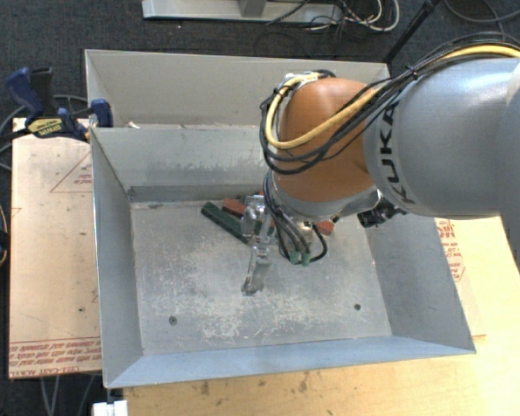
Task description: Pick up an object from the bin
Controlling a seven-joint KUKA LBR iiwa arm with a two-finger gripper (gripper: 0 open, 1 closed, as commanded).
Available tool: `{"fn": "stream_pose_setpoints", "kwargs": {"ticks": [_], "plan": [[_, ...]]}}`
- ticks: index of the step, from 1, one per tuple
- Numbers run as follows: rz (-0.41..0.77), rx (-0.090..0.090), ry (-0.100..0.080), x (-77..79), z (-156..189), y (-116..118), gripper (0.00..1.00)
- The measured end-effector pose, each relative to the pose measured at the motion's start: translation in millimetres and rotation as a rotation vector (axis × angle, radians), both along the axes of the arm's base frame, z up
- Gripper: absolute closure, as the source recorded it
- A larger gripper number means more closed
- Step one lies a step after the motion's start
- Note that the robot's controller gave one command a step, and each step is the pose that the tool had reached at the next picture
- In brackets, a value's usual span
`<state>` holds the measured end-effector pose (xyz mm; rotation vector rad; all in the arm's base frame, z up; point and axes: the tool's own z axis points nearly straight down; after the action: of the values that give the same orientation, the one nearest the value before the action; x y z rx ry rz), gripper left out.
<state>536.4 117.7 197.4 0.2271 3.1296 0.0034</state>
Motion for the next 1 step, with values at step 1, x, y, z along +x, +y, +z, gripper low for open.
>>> {"fn": "stream_pose_setpoints", "kwargs": {"ticks": [1], "plan": [[0.049,-0.002,0.007,52.4,-115.2,-2.4,0.00]]}}
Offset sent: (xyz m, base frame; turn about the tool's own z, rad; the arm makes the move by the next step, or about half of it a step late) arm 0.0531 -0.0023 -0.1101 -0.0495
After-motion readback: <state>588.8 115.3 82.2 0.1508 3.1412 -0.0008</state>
